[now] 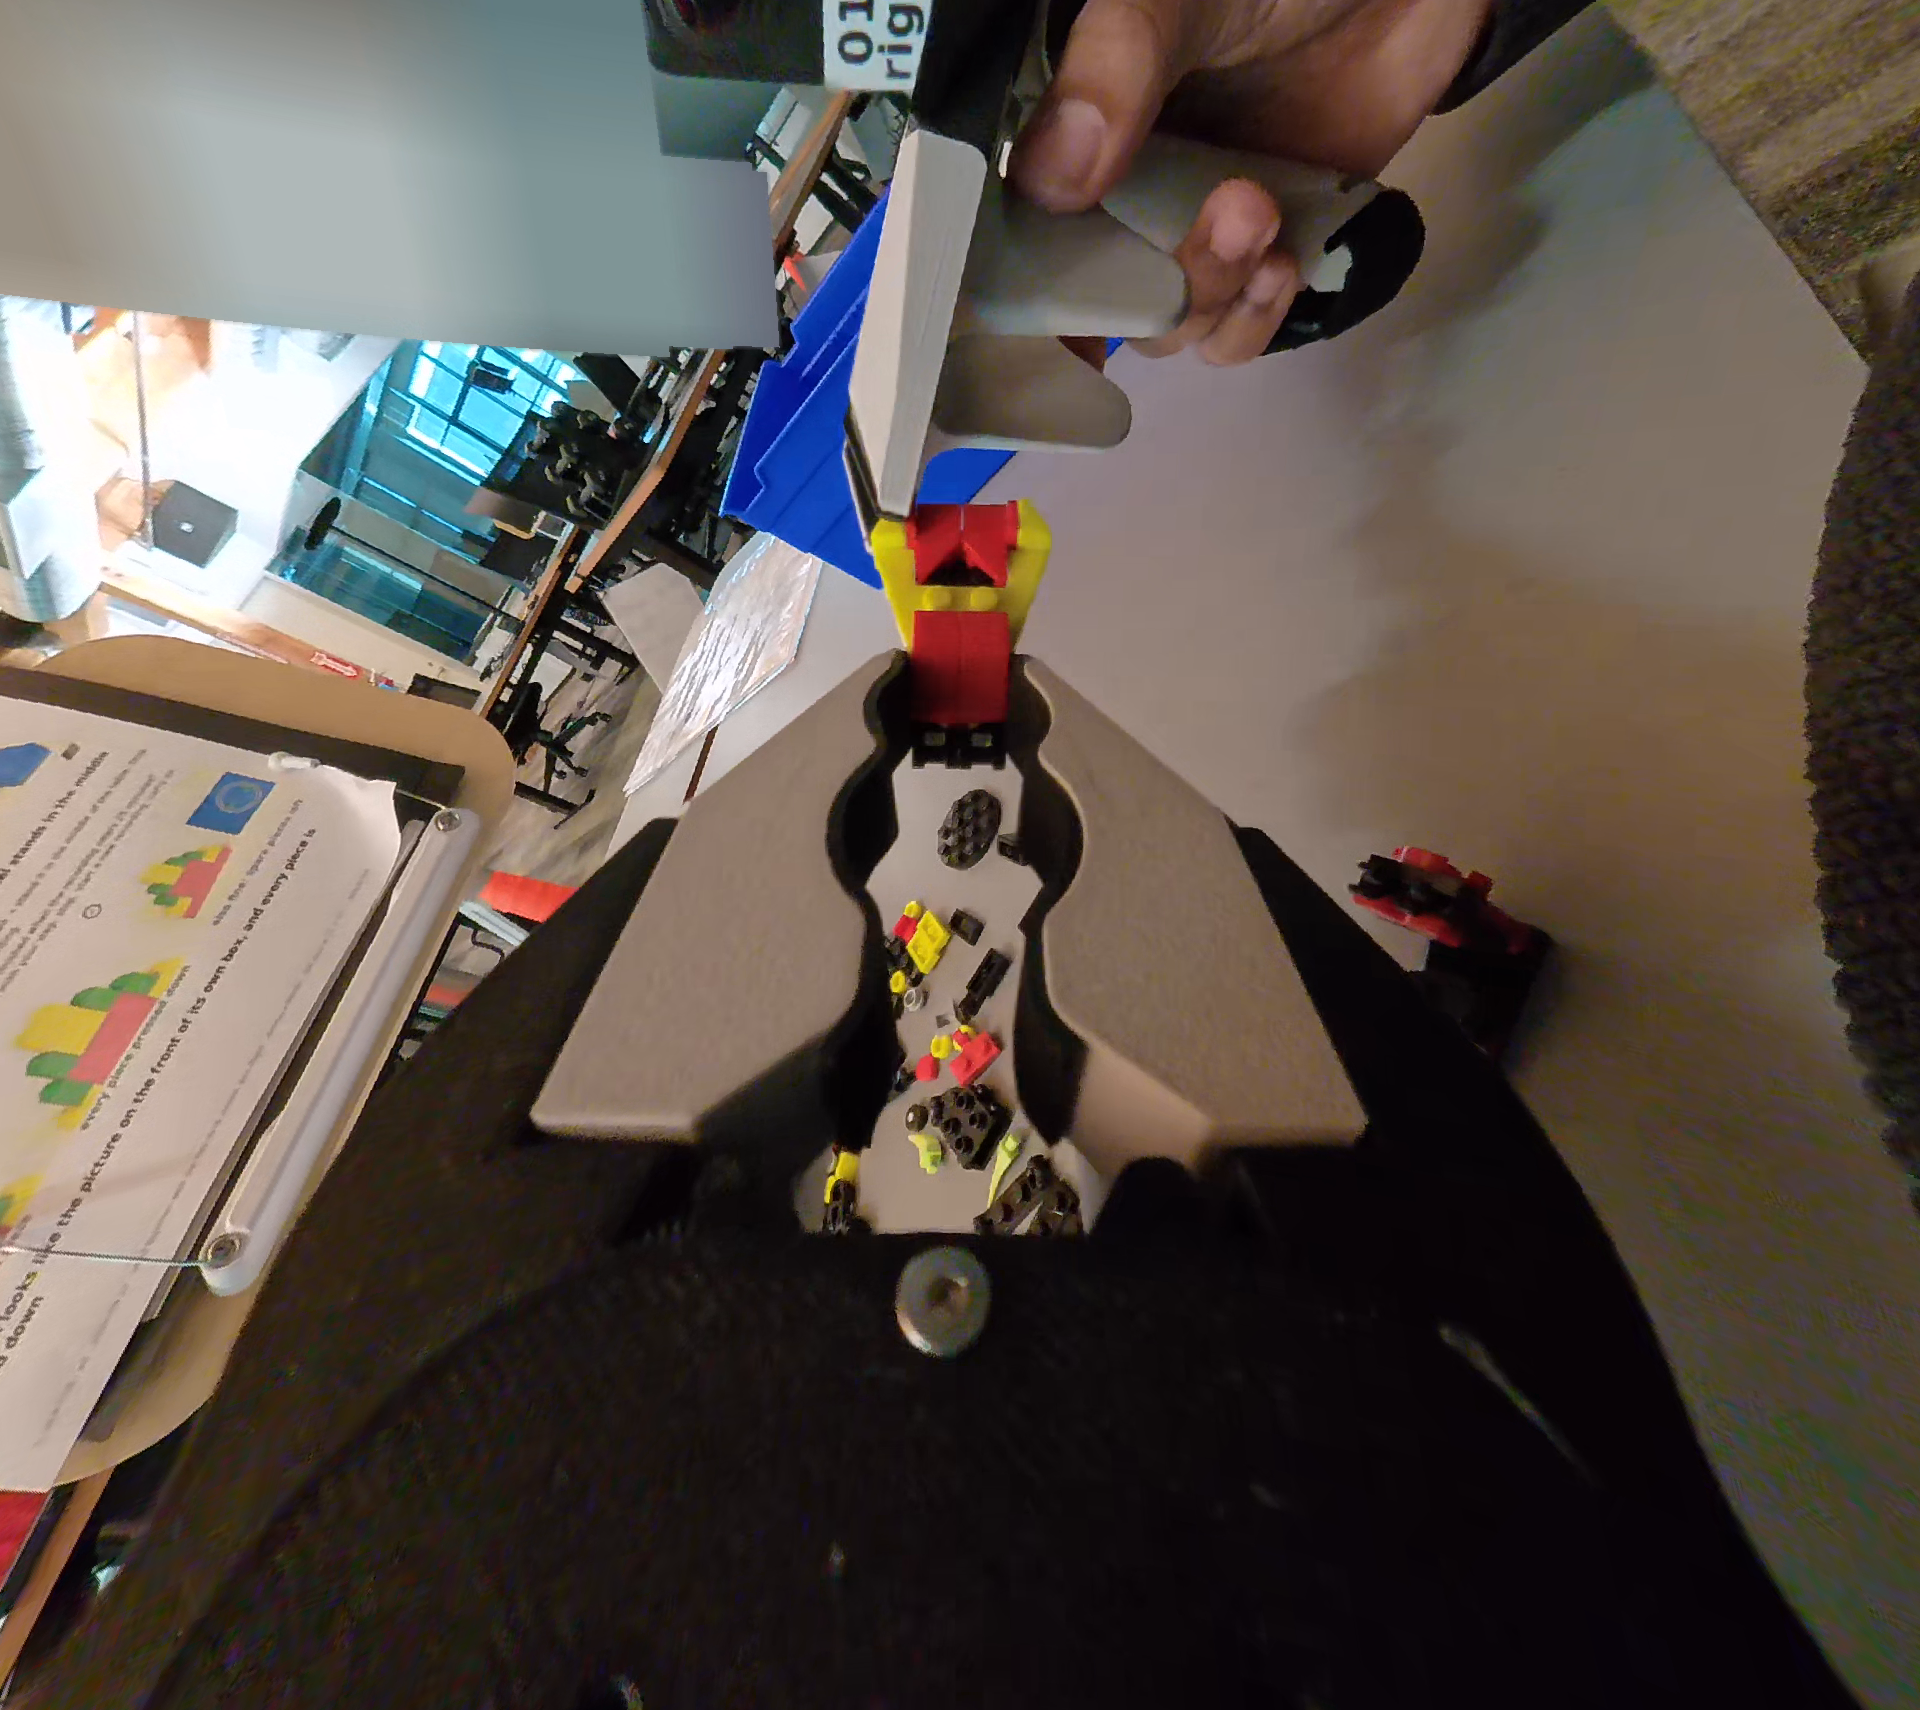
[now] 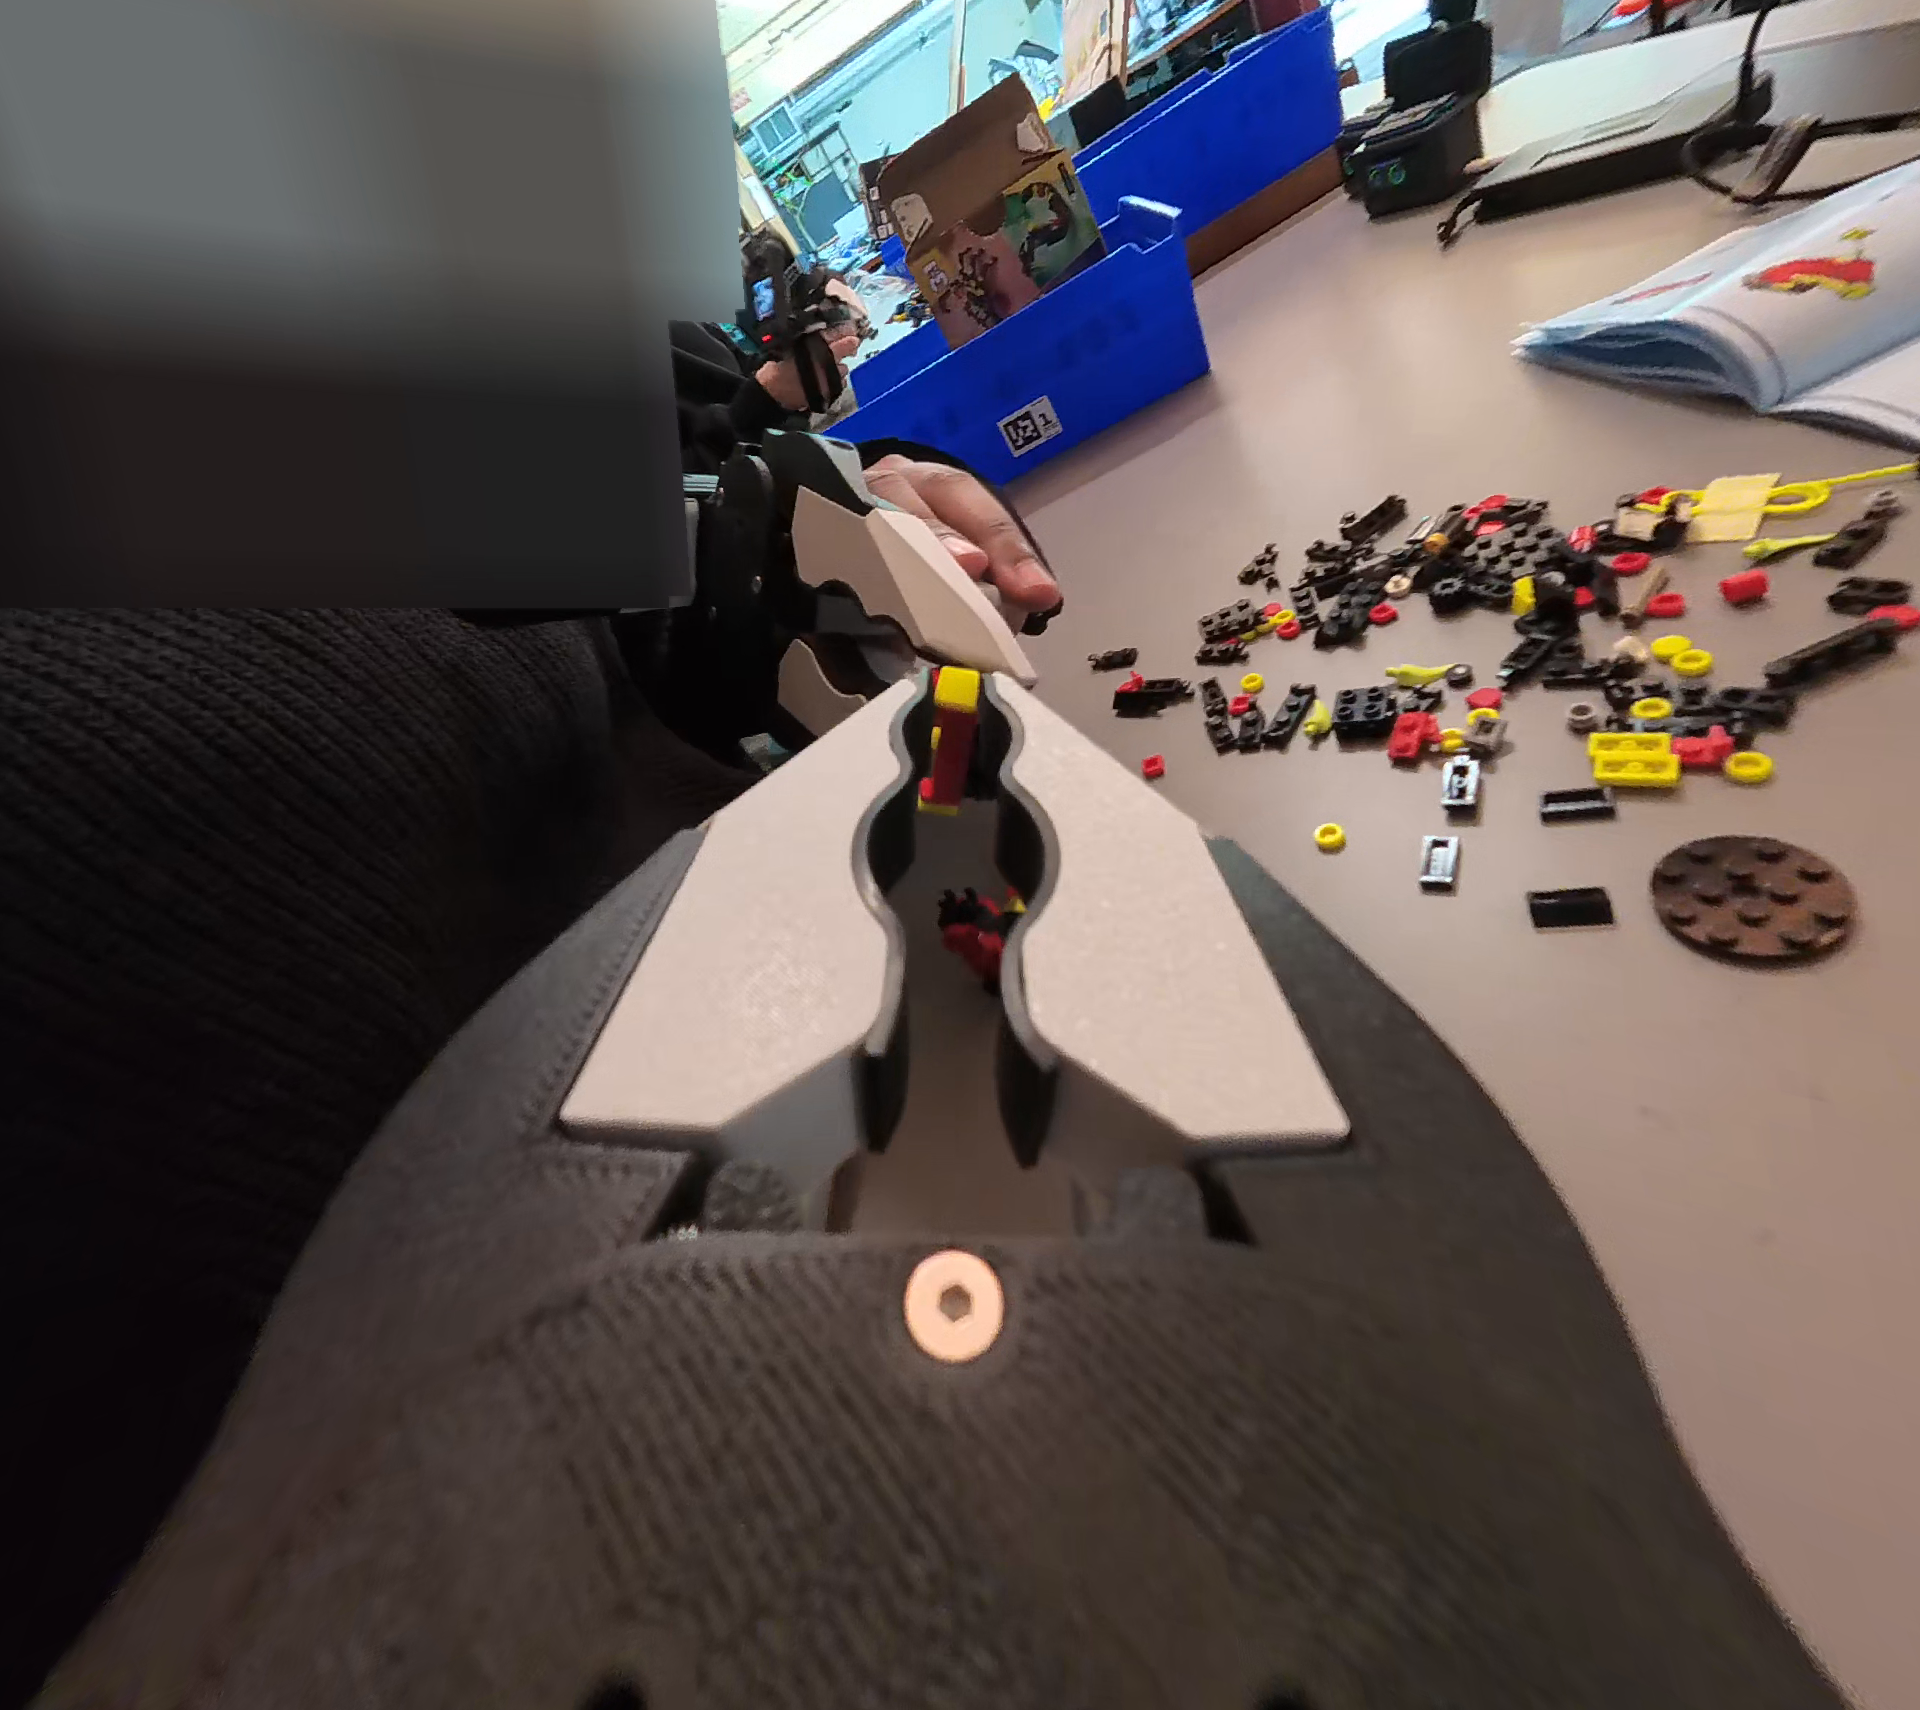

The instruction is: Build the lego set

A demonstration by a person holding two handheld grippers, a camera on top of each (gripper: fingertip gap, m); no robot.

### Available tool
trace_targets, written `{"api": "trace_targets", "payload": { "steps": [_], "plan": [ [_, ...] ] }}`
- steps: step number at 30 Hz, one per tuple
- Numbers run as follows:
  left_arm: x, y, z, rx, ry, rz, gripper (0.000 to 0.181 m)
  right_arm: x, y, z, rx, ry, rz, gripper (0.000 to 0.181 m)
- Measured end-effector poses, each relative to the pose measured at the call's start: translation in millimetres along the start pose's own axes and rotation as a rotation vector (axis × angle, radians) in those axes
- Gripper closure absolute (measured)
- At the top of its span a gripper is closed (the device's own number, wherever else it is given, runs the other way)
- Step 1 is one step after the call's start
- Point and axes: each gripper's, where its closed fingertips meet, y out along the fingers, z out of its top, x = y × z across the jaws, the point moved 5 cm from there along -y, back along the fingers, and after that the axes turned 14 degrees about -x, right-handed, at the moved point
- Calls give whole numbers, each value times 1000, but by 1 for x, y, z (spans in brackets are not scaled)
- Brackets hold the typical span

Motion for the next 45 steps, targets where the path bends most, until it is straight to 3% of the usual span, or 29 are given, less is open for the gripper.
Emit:
{"api": "trace_targets", "payload": {
  "steps": [9,18,21,28,31,38,45],
  "plan": [
    [4,-2,4,28,-1,-28,165,0,-1,-4,-8,109,138,176],
    [3,-2,3,20,-10,-30,165,2,-1,-4,-8,93,117,176],
    [3,-1,2,15,-23,-32,165,4,-4,0,20,65,73,159],
    [-4,4,-8,-27,-132,-60,165,0,-16,10,84,-85,-17,152],
    [-2,8,-13,-44,-237,-161,165,-4,-12,8,40,-189,-60,145],
    [3,11,-23,-24,-723,-675,165,-3,-1,-9,-138,-374,-164,136],
    [3,6,-18,21,-749,-737,165,1,5,-16,-202,-392,-189,136]
  ]
}}
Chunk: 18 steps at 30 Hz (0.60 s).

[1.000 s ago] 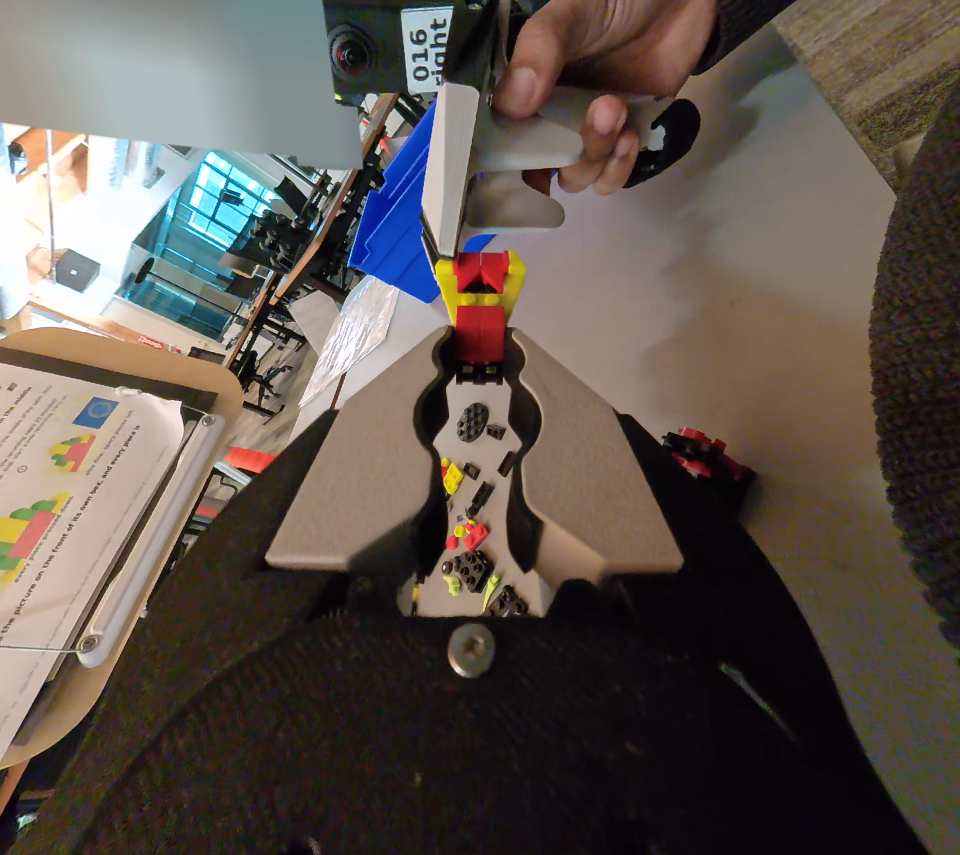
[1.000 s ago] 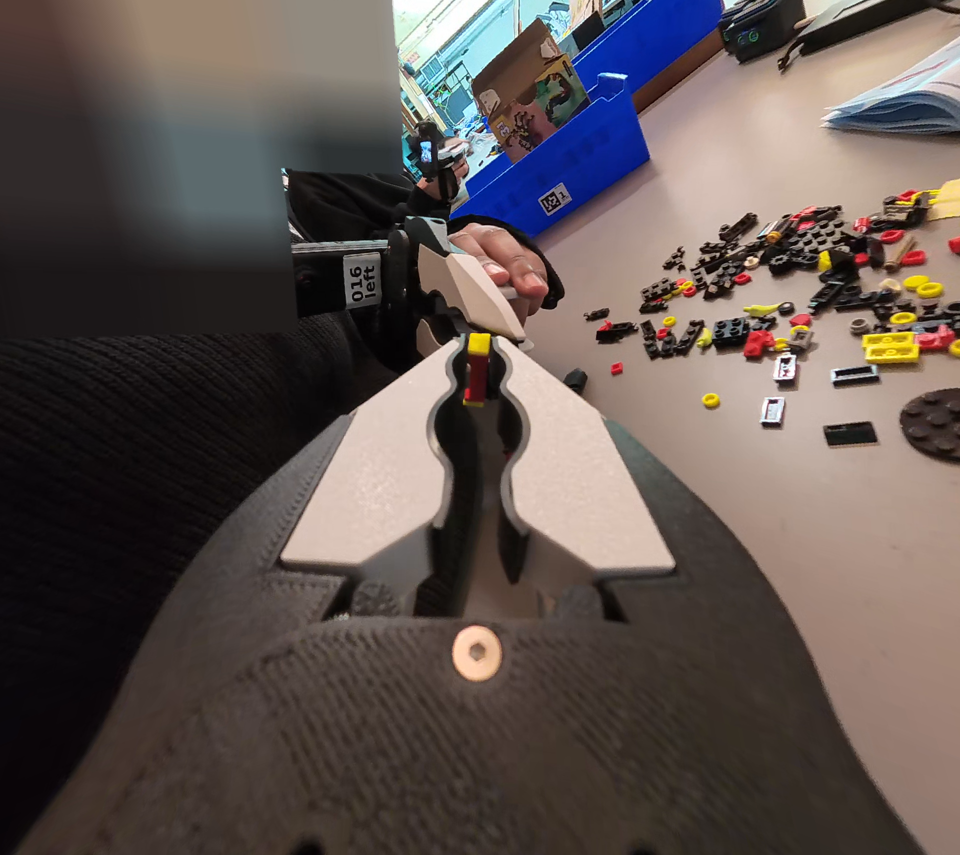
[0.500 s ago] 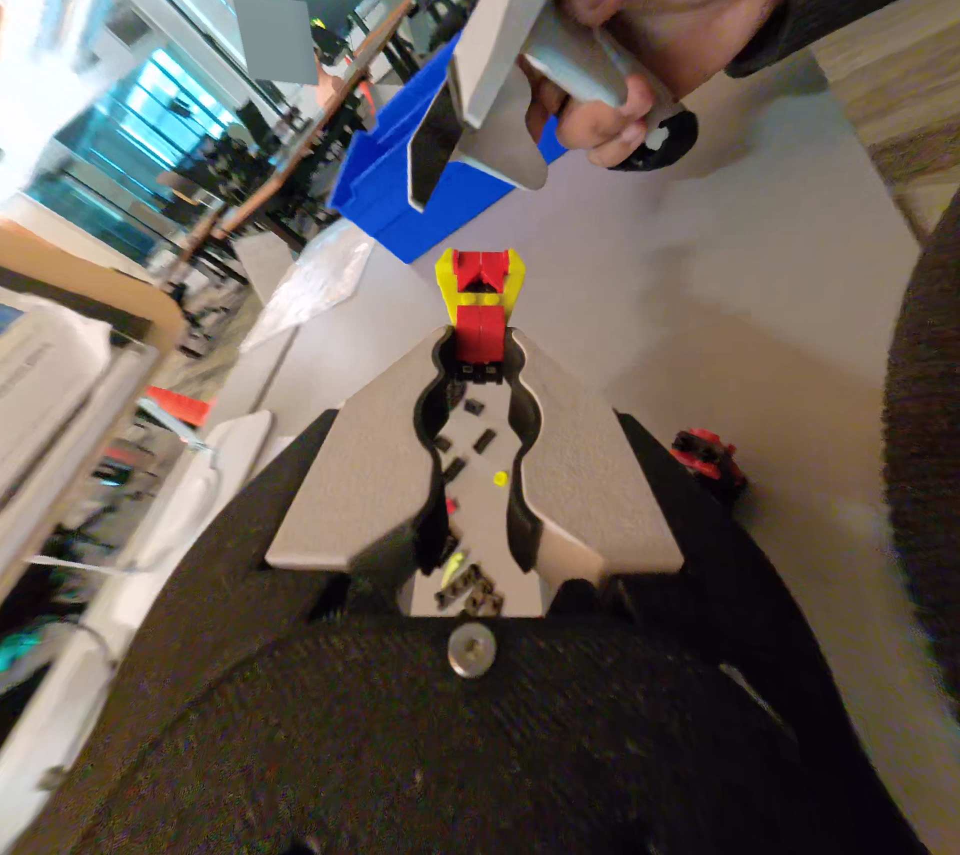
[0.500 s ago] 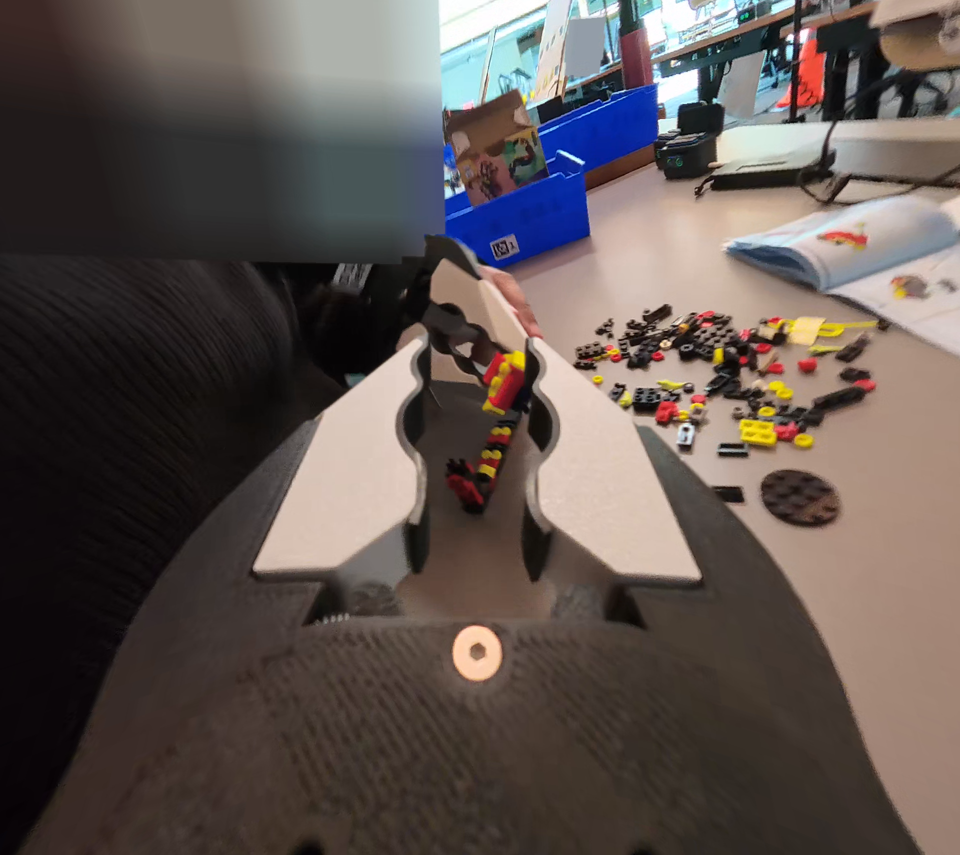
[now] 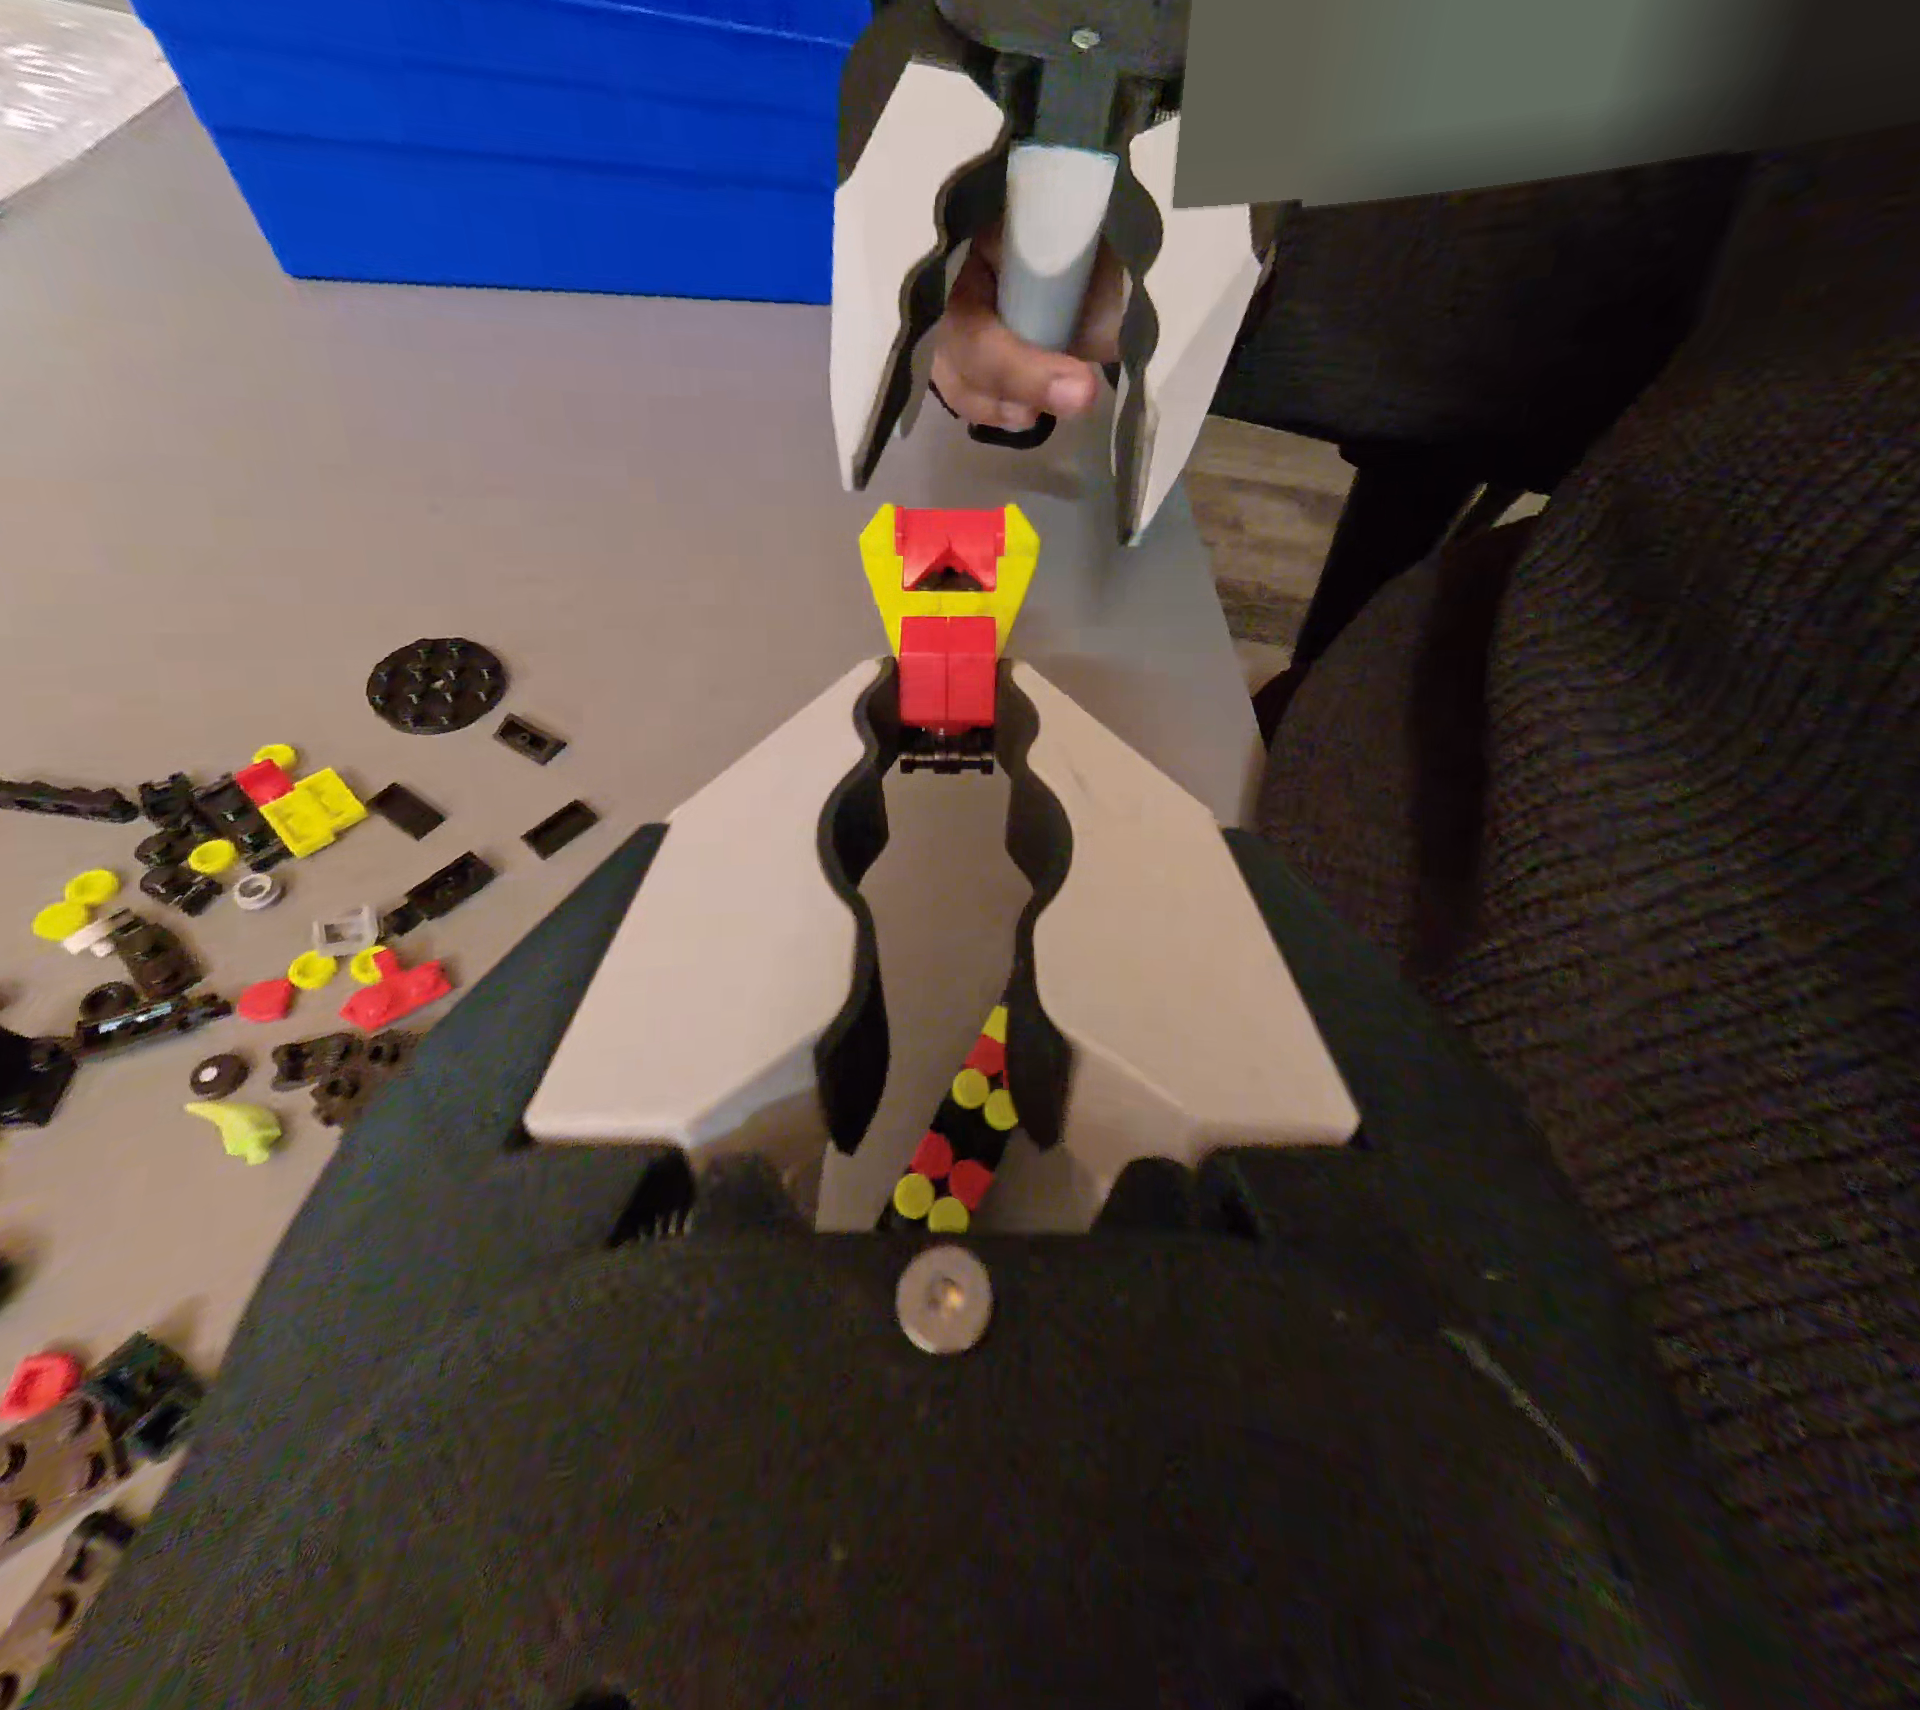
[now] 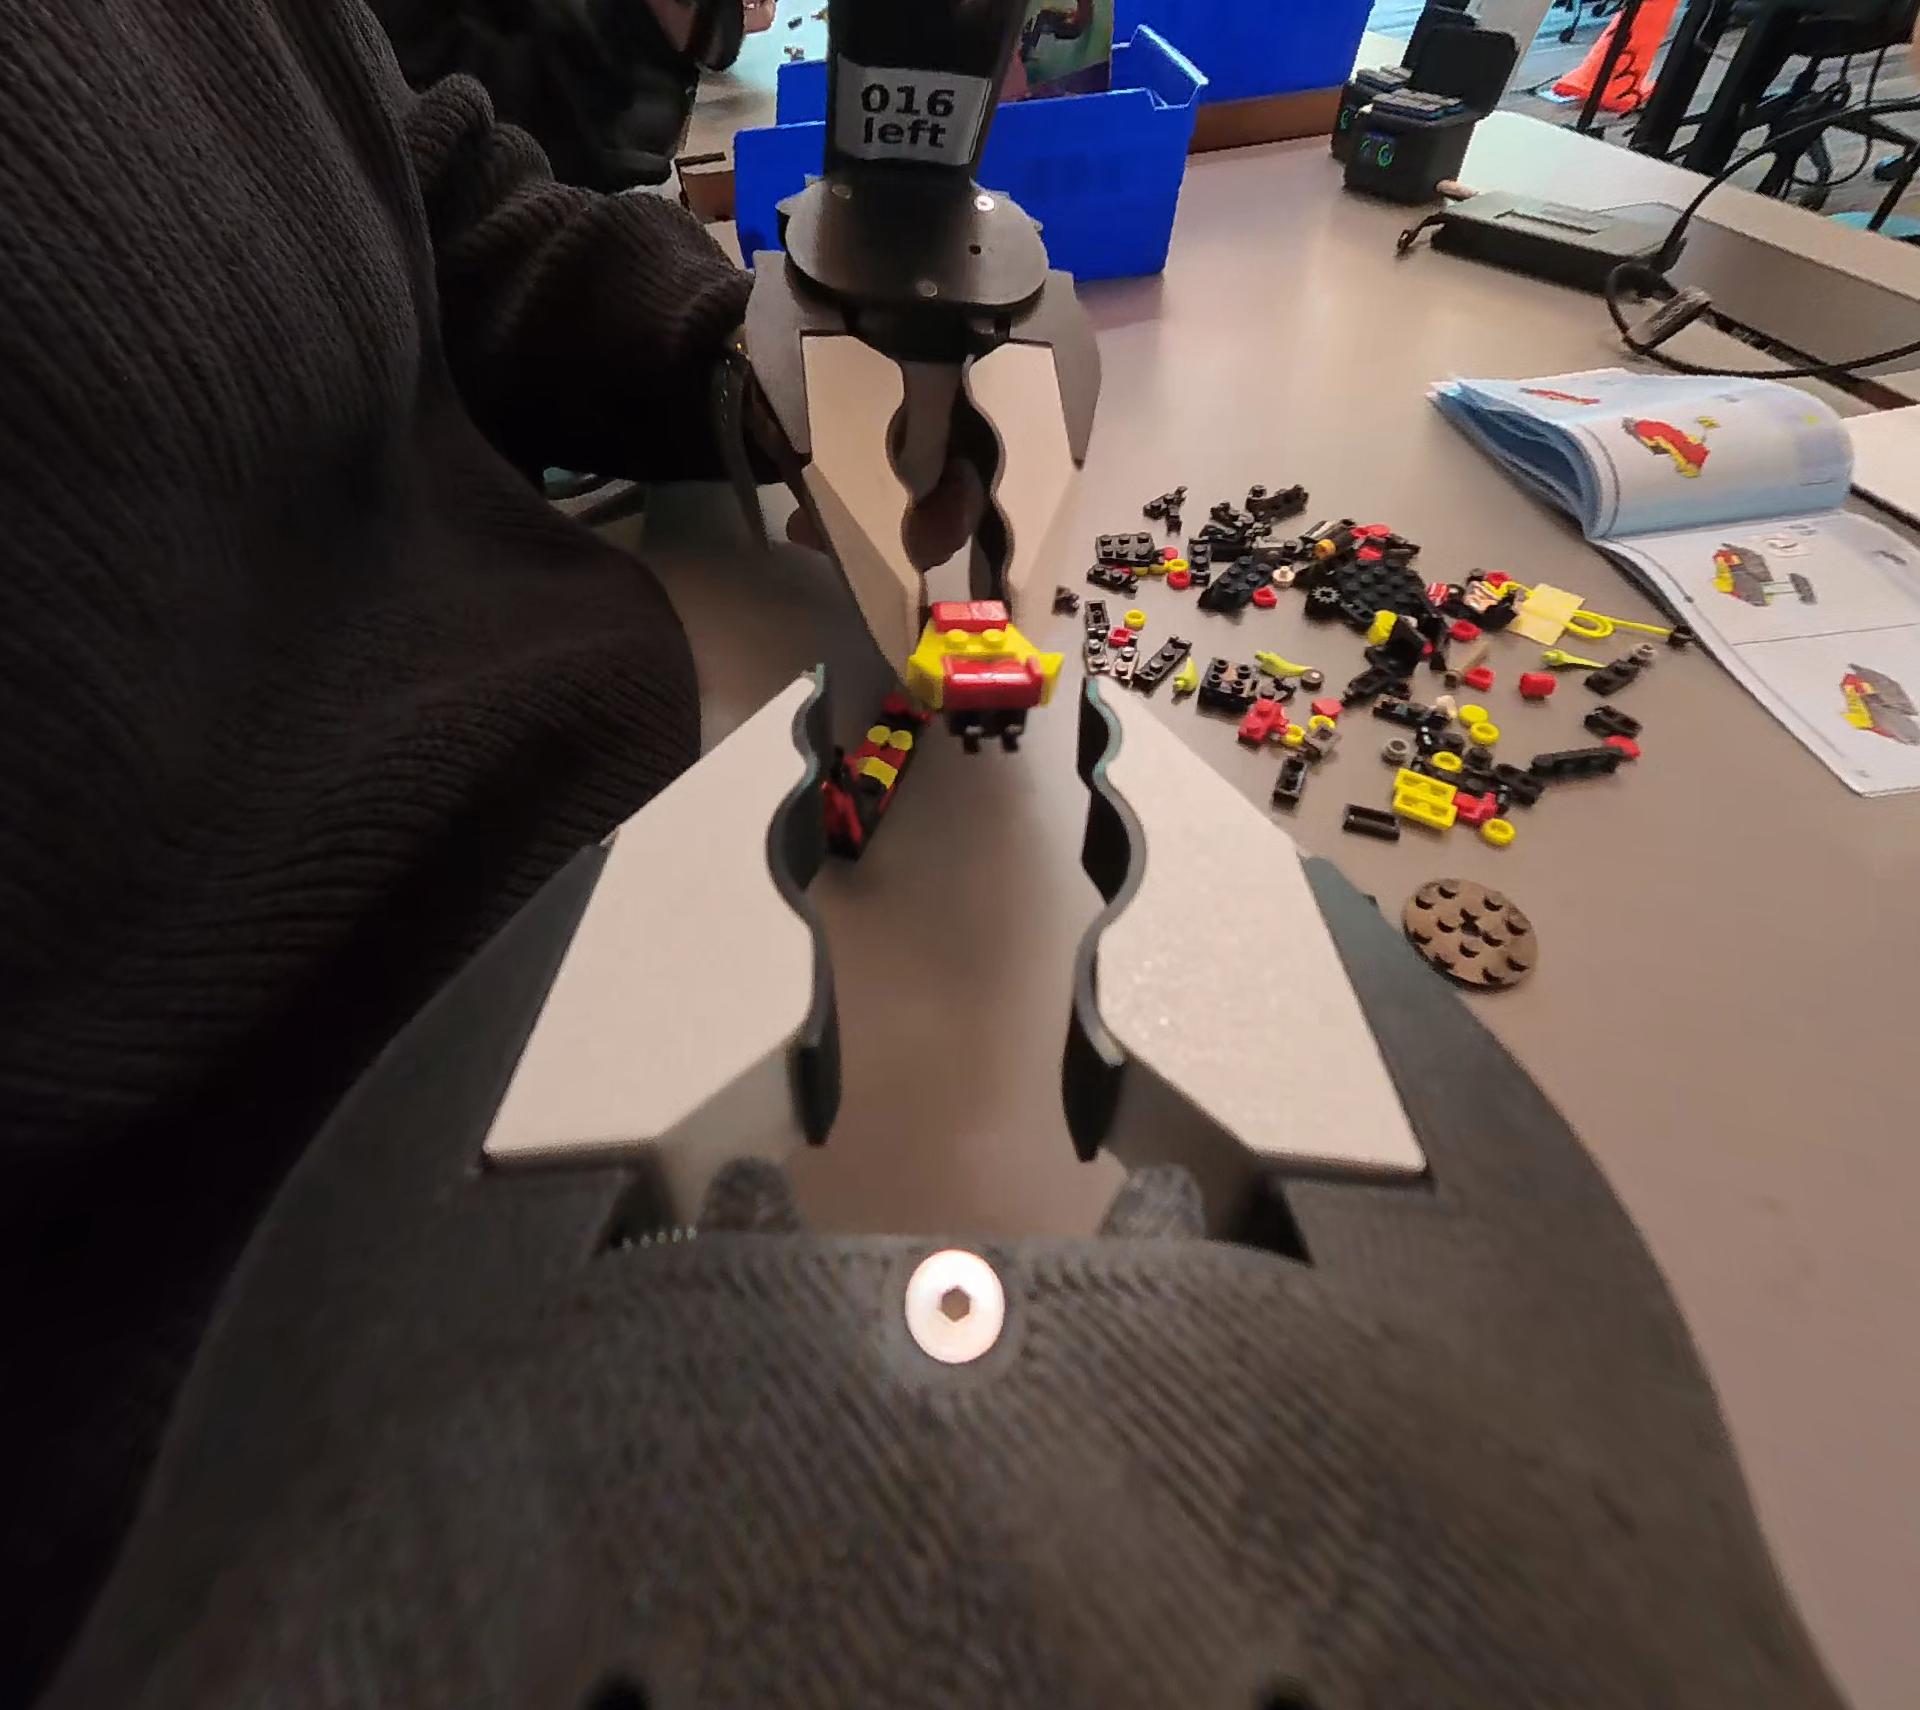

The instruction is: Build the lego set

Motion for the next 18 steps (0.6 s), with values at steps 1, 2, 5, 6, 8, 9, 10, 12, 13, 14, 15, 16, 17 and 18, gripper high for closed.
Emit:
{"api": "trace_targets", "payload": {
  "steps": [1,2,5,6,8,9,10,12,13,14,15,16,17,18],
  "plan": [
    [1,1,0,-4,3,-6,165,0,0,0,3,2,4,137],
    [2,1,0,-3,6,-12,165,0,0,0,6,4,8,139],
    [4,0,1,7,10,-27,165,-1,0,0,2,9,20,144],
    [5,0,1,13,9,-35,165,-2,1,-1,-2,9,25,144],
    [5,-1,2,23,2,-51,165,-3,2,-1,-10,8,32,144],
    [6,-2,2,26,1,-56,165,-3,3,-2,-12,7,33,145],
    [6,-2,3,27,1,-58,165,-4,3,-2,-14,7,35,145],
    [6,-2,2,27,6,-59,165,-4,3,-2,-13,15,45,147],
    [7,-1,2,25,10,-61,165,-4,3,-2,-13,23,51,148],
    [7,-1,2,23,14,-60,165,-3,3,-2,-12,33,58,148],
    [8,-1,2,19,17,-60,165,-3,3,-2,-8,42,66,149],
    [8,0,2,16,19,-62,165,-3,2,-1,-1,48,69,149],
    [9,0,1,13,21,-61,165,-3,2,-1,6,51,70,150],
    [9,0,1,12,24,-59,165,-3,1,0,10,53,71,152]
  ]
}}
